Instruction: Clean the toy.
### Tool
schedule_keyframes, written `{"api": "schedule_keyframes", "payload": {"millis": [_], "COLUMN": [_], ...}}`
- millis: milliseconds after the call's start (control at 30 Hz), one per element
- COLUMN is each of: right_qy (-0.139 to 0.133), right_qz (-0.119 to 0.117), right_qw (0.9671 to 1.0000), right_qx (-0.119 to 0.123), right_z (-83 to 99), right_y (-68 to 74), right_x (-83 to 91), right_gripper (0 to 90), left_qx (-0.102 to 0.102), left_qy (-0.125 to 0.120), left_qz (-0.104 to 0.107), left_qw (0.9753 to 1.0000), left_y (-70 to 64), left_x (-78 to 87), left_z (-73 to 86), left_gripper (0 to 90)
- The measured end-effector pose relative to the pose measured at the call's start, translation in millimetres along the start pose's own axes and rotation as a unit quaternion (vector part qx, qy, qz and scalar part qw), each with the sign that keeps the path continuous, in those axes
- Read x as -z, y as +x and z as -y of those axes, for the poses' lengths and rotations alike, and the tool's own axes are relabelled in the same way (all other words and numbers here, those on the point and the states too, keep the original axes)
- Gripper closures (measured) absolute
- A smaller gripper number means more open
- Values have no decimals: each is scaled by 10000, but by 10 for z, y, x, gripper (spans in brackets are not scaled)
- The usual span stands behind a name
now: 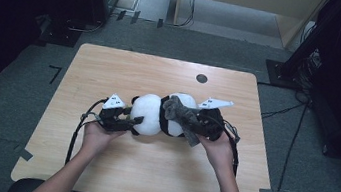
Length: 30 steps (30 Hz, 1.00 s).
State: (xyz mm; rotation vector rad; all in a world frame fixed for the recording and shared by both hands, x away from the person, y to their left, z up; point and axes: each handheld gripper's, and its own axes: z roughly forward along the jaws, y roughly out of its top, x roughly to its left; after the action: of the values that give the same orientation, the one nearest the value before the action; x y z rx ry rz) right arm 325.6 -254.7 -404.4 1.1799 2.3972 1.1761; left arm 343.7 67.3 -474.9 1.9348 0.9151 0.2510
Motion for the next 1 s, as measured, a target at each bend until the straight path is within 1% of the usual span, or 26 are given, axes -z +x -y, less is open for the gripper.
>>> {"api": "schedule_keyframes", "payload": {"millis": [33, 67, 167, 233, 267, 300, 400, 467, 533, 600, 667, 767, 933, 1000], "right_qy": [-126, -206, -455, -545, -586, -617, -611, -493, -427, -473, -453, -472, -488, -483], "right_qz": [-57, -41, 178, 368, 467, 518, 681, 660, 649, 649, 649, 603, 463, 459], "right_qw": [9999, 9997, 9987, 9976, 9969, 9961, 9941, 9941, 9939, 9938, 9939, 9938, 9940, 9941], "right_qx": [-47, -94, -142, -196, -254, -370, -575, -713, -786, -771, -773, -810, -863, -852], "right_z": [-19, -33, -110, -148, -158, -167, -161, -148, -131, -107, -88, -59, 5, 28], "right_y": [-23, -35, -125, -222, -274, -341, -465, -503, -507, -490, -477, -488, -556, -572], "right_x": [46, 79, 190, 232, 243, 246, 191, 125, 48, -5, -50, -68, -86, -91], "right_gripper": [759, 761, 759, 755, 754, 752, 752, 753, 753, 754, 751, 749, 748, 746], "left_qx": [8, 12, -2, -16, -11, -4, -45, -66, -67, -58, -67, -92, -139, -131], "left_qy": [3, -2, 8, -4, -26, -43, -24, -23, -17, -21, -22, -29, -48, -67], "left_qz": [0, 4, -8, -19, -26, -22, -39, -45, -49, -49, -52, -62, -67, -53], "left_qw": [10000, 10000, 10000, 10000, 10000, 10000, 10000, 10000, 10000, 10000, 10000, 9999, 9999, 9999], "left_y": [2, 2, -2, -3, -5, -6, -9, -11, -13, -13, -12, -15, -15, -11], "left_x": [1, 0, -2, -2, -3, -4, -1, -3, -1, -3, -3, -5, -7, -10], "left_z": [-1, 1, 7, 9, 13, 17, 17, 18, 19, 20, 21, 23, 24, 26], "left_gripper": [449, 449, 450, 450, 450, 450, 449, 449, 448, 448, 447, 446, 445, 444]}}
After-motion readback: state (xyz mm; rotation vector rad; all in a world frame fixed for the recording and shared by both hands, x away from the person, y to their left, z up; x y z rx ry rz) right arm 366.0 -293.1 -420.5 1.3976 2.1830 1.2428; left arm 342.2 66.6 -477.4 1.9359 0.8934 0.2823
